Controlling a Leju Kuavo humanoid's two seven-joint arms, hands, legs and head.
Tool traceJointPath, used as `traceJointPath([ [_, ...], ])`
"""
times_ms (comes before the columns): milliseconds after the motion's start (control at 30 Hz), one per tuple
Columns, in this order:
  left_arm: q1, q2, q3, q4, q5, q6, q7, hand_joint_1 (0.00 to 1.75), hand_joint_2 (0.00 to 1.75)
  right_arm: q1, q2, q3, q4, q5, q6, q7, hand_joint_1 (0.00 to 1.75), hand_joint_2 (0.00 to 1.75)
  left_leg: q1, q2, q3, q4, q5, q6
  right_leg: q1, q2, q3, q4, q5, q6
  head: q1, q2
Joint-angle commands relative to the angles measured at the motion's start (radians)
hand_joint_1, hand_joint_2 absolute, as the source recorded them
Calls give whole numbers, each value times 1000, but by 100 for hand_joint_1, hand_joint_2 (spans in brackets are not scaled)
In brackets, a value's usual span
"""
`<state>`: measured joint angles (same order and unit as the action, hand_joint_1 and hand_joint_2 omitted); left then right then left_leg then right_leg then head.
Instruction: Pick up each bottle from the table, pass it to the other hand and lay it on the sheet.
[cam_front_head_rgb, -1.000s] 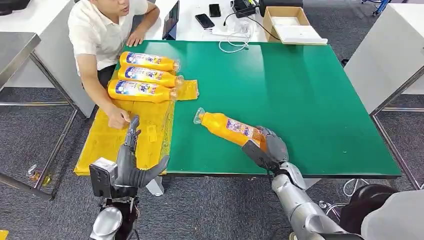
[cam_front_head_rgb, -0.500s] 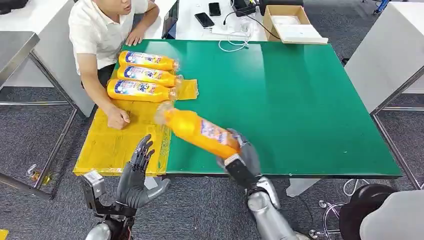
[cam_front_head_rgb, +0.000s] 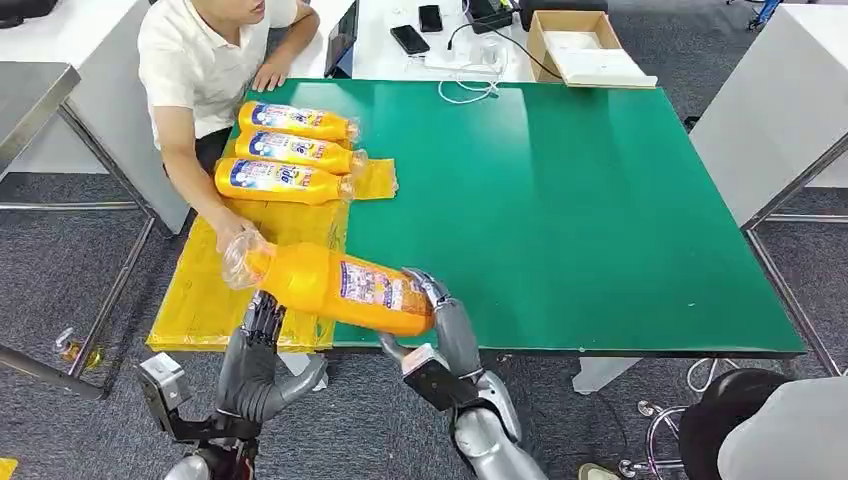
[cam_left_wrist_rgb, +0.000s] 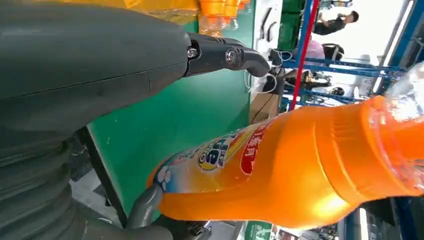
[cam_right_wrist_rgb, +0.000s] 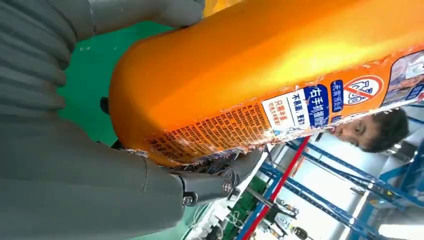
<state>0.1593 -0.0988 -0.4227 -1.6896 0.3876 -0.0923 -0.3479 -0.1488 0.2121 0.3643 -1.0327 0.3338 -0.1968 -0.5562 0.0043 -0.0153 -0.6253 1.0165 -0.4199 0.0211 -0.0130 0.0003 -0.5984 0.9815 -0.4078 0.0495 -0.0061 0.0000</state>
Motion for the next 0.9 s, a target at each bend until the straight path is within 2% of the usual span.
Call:
traceJointPath([
  [33, -101, -13, -33, 65, 20, -69, -31, 0, 175, -36, -9, 154, 23, -48, 46, -25, 175, 175, 0, 1, 5, 0, -2, -1, 0, 0, 4, 0, -2, -2, 0, 0],
  [233, -121, -15, -45, 71, 50, -170, -84, 0, 175, -76, 3, 188, 86, -70, 73, -50, 175, 175, 0, 1, 3, -1, -1, 0, 0, 1, 2, 0, 0, -1, 0, 0],
  [467, -116, -9, -42, 64, 159, -282, -49, 0, 175, -110, 13, 192, 163, -80, 100, -54, 175, 175, 0, 2, 6, -1, -2, -1, 0, 1, 5, -1, -1, -2, 0, 0],
  [733, -127, -13, -23, 86, 126, -289, -63, 0, 175, -139, 31, 188, 232, -87, 125, -60, 175, 175, 0, 3, 7, -1, -2, -1, 0, 1, 6, -1, -1, -2, 0, 0],
  [833, -126, -20, -7, 104, 85, -246, -57, 0, 175, -119, 29, 225, 200, -51, 119, -68, 175, 175, 0, 2, 6, -1, -1, -1, 0, 1, 5, -1, -1, -2, 0, 0],
  [900, -129, -20, -2, 113, 62, -228, -58, 10, 175, -106, 21, 255, 165, -26, 112, -56, 175, 175, 0, 2, 6, -2, -1, -1, 0, 1, 5, -1, -1, -2, 0, 0],
])
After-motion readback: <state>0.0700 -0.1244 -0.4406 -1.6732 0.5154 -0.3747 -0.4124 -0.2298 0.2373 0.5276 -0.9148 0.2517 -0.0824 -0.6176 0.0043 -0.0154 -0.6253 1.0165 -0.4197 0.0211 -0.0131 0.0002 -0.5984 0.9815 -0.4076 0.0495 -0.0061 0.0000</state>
